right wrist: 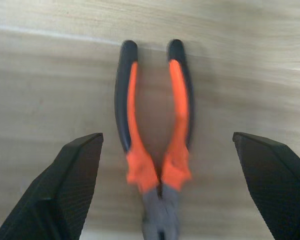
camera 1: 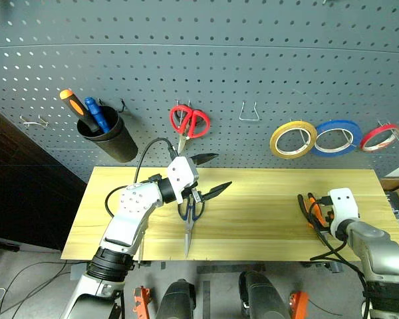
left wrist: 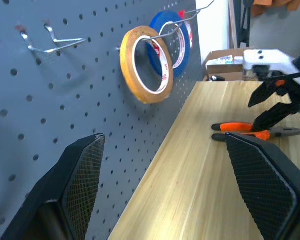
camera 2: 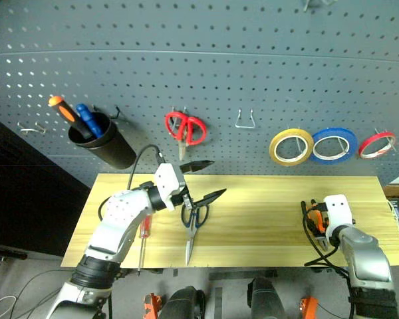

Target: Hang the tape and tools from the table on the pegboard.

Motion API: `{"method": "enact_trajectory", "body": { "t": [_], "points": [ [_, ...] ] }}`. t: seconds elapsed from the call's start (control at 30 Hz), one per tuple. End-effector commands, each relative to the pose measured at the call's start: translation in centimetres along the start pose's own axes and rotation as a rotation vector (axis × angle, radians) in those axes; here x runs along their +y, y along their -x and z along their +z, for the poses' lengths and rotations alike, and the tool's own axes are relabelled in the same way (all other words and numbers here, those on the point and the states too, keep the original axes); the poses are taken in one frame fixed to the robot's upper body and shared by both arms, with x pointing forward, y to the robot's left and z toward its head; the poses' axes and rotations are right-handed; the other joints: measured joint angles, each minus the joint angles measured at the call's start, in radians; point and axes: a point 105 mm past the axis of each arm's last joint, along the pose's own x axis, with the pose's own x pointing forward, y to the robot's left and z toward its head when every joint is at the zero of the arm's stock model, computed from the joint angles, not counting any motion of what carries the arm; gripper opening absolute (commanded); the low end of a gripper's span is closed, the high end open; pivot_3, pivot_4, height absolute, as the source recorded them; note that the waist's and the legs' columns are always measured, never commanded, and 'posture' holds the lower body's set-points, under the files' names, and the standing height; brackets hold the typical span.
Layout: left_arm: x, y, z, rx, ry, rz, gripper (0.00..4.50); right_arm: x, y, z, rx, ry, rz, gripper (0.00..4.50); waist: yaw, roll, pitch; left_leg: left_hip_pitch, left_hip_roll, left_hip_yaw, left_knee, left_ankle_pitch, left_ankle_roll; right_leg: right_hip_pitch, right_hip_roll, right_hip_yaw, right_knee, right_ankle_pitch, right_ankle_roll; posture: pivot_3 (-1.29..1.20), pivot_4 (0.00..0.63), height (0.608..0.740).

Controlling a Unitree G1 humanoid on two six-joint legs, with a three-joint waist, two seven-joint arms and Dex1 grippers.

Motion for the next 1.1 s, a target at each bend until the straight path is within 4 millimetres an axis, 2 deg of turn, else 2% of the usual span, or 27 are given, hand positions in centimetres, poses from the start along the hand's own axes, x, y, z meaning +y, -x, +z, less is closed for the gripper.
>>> {"method": "enact_trajectory", "body": {
  "t": [0.03,0.33,0.77,0.87,1.03,1.1],
  "points": [
    [0.0,0.1,0.7,-0.018,-0.030,0.011,4.09,-0.9,-1.0,-0.1,0.031,0.000,0.004,4.47,0.002,0.000,0.000,0.000,0.000,0.000,0.000,0.000,0.000,0.000,0.000,0.000,0.000,0.000,0.000,-0.01,0.222,0.740],
    [0.1,0.2,0.6,-0.011,-0.031,0.023,4.09,-1.3,-2.7,-2.8,0.214,0.029,0.027,4.47,0.005,-0.003,-0.006,0.000,0.001,0.001,0.000,0.000,0.000,0.001,0.000,-0.001,0.000,0.000,0.000,-0.01,0.224,0.740],
    [0.1,0.3,0.3,-0.006,-0.029,0.034,4.09,0.5,-1.8,-4.4,0.300,-0.056,0.146,4.47,0.007,-0.009,-0.025,0.000,0.001,-0.001,0.000,0.000,0.000,0.002,0.000,-0.002,-0.001,0.000,0.000,-0.01,0.214,0.740],
    [0.1,0.2,0.2,-0.006,-0.029,0.037,4.09,0.6,-2.2,-4.2,0.278,-0.063,0.129,3.85,0.006,-0.011,-0.028,0.000,0.001,-0.001,0.000,0.000,0.000,0.002,0.000,-0.002,-0.001,0.000,0.000,-0.01,0.214,0.740],
    [0.0,0.2,0.1,-0.008,-0.023,0.031,4.09,0.8,-2.8,-3.6,0.232,-0.049,0.107,2.35,0.003,-0.013,-0.032,0.001,0.001,-0.001,0.000,0.000,0.000,0.002,0.000,-0.002,-0.001,0.000,0.000,-0.02,0.212,0.740],
    [-0.1,0.4,-0.1,-0.004,-0.017,0.025,4.09,0.8,-2.9,-3.4,0.212,-0.031,0.100,2.21,-0.001,-0.015,-0.034,0.001,0.001,-0.001,0.000,0.000,0.000,0.002,0.000,-0.001,-0.001,0.000,0.000,-0.02,0.212,0.740]
  ]
}}
